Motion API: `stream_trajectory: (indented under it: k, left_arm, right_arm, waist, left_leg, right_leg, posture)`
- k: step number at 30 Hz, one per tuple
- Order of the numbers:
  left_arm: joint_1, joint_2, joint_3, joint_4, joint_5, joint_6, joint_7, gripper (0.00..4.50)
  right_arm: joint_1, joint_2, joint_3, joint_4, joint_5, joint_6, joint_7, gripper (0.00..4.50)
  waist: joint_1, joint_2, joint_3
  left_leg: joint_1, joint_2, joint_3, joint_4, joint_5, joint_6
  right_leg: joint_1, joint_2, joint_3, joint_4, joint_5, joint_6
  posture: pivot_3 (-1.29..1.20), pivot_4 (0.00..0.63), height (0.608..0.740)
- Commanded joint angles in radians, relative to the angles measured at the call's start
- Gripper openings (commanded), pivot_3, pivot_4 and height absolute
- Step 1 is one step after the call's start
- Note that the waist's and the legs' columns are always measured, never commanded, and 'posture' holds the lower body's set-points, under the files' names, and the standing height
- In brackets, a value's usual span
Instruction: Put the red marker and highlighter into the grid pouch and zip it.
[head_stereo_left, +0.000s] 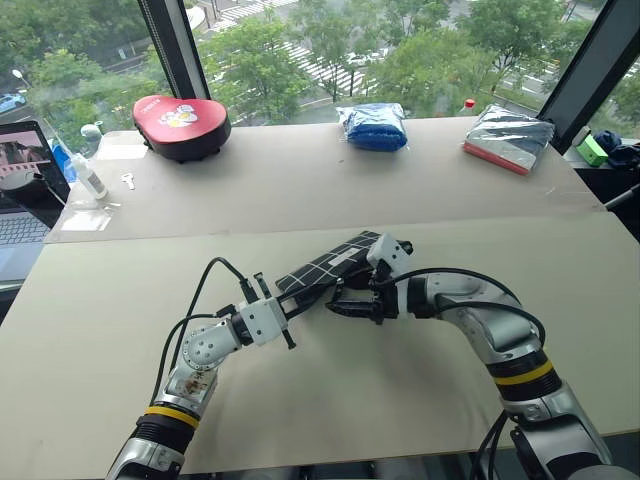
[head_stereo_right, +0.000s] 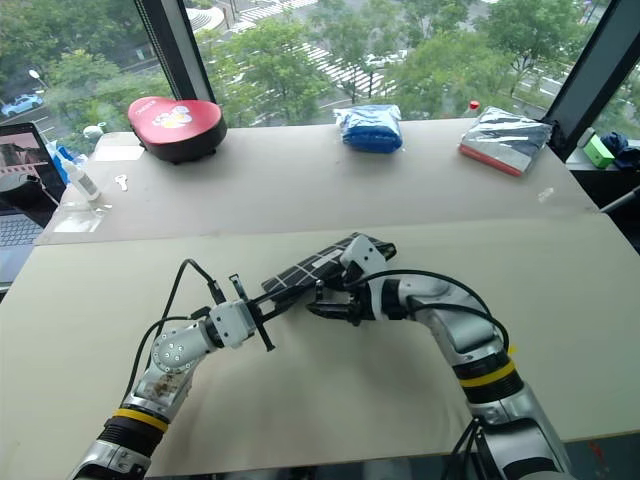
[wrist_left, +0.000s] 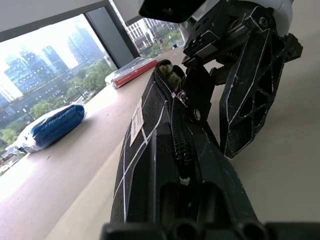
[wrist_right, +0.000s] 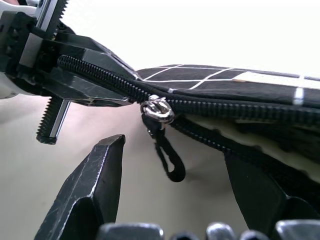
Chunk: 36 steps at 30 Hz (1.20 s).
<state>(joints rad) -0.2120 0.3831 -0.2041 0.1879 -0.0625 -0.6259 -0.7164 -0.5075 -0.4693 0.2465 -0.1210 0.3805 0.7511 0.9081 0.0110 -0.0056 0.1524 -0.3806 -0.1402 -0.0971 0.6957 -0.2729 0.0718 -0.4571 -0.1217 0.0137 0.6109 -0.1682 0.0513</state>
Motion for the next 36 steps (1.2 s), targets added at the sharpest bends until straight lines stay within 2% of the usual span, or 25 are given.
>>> stream_trajectory:
  k: [1, 3, 6, 12, 14, 20, 23, 29, 33, 36]
  left_arm:
    - [0.004, 0.0, 0.009, -0.034, -0.008, 0.002, 0.009, 0.0]
    - [0.004, 0.0, 0.01, -0.032, -0.009, 0.002, 0.009, 0.0]
    - [0.001, -0.003, 0.008, -0.027, -0.007, 0.0, 0.01, 0.0]
    - [0.0, -0.007, 0.002, -0.021, -0.003, -0.005, 0.009, 0.0]
    - [0.001, -0.006, 0.003, -0.021, -0.003, -0.006, 0.009, 0.0]
    - [0.002, -0.001, 0.007, -0.019, -0.003, -0.008, 0.009, 0.0]
    - [0.0, 0.0, 0.007, -0.019, -0.003, -0.007, 0.01, 0.0]
    - [-0.002, 0.0, 0.003, -0.02, -0.004, -0.004, 0.01, 0.0]
    - [-0.004, 0.003, 0.003, -0.017, -0.008, -0.006, 0.005, 0.0]
    - [-0.008, 0.003, 0.003, -0.015, -0.01, -0.007, 0.003, 0.0]
  right_arm:
    - [-0.028, -0.009, -0.013, -0.041, 0.039, 0.015, 0.036, 3.38]
    - [-0.026, -0.019, -0.023, -0.048, 0.05, 0.008, 0.054, 3.38]
    - [-0.043, 0.007, -0.044, -0.018, 0.055, 0.016, 0.014, 2.74]
    - [-0.037, 0.035, -0.062, -0.018, 0.065, -0.003, 0.007, 0.61]
    - [-0.028, 0.026, -0.069, -0.028, 0.07, -0.004, 0.017, 0.13]
    - [-0.005, -0.018, -0.086, -0.044, 0.08, -0.007, 0.038, 0.13]
    - [0.011, -0.095, -0.09, -0.04, 0.06, 0.005, 0.055, 0.13]
    - [0.059, -0.308, -0.18, 0.034, 0.035, -0.036, 0.115, 0.13]
    - [0.034, -0.385, -0.248, 0.149, 0.013, -0.088, 0.114, 0.13]
    - [0.017, -0.398, -0.265, 0.198, 0.006, -0.112, 0.111, 0.13]
  waist:
    - [0.0, 0.0, 0.0]
    - [0.0, 0.0, 0.0]
    - [0.0, 0.0, 0.0]
    - [-0.001, 0.0, 0.0]
    - [-0.001, 0.0, 0.0]
    - [0.0, 0.0, 0.0]
    - [0.002, 0.0, 0.0]
    - [0.005, 0.0, 0.0]
    - [0.001, 0.0, 0.0]
    - [-0.002, 0.0, 0.0]
  left_leg:
    - [0.0, 0.0, 0.0, 0.0, 0.0, 0.0]
    - [0.0, 0.0, 0.0, 0.0, 0.0, 0.0]
    - [0.0, 0.0, 0.0, 0.0, 0.0, 0.0]
    - [0.0, 0.0, 0.0, 0.0, 0.0, 0.0]
    - [0.0, 0.0, 0.0, 0.0, 0.0, 0.0]
    - [0.0, 0.0, 0.0, 0.0, 0.0, 0.0]
    - [0.0, 0.0, 0.0, 0.0, 0.0, 0.0]
    - [0.0, 0.0, 0.0, 0.0, 0.0, 0.001]
    - [0.0, 0.0, 0.0, 0.0, 0.0, 0.001]
    - [0.001, 0.001, 0.001, -0.001, 0.0, 0.001]
  right_leg:
    - [0.0, 0.0, 0.0, 0.0, 0.0, 0.0]
    - [0.0, 0.0, 0.0, 0.0, 0.0, 0.0]
    - [0.0, 0.0, 0.0, 0.0, 0.0, 0.0]
    - [0.0, 0.0, 0.0, 0.0, 0.0, 0.0]
    - [0.0, 0.0, 0.0, 0.0, 0.0, 0.0]
    - [0.0, 0.0, 0.0, 0.0, 0.0, 0.0]
    - [0.0, 0.0, 0.0, 0.0, 0.0, 0.0]
    - [0.0, 0.0, 0.0, -0.001, 0.0, 0.0]
    - [0.0, 0.0, 0.0, -0.001, 0.0, 0.0]
    - [0.0, 0.0, 0.0, -0.001, 0.0, 0.0]
  posture:
    - [0.0, 0.15, 0.74]
    - [0.0, 0.15, 0.74]
    - [0.0, 0.15, 0.74]
    - [0.0, 0.15, 0.74]
    - [0.0, 0.15, 0.74]
    - [0.0, 0.15, 0.74]
    - [0.0, 0.15, 0.74]
    - [0.0, 0.15, 0.74]
    - [0.0, 0.15, 0.74]
    - [0.0, 0.15, 0.74]
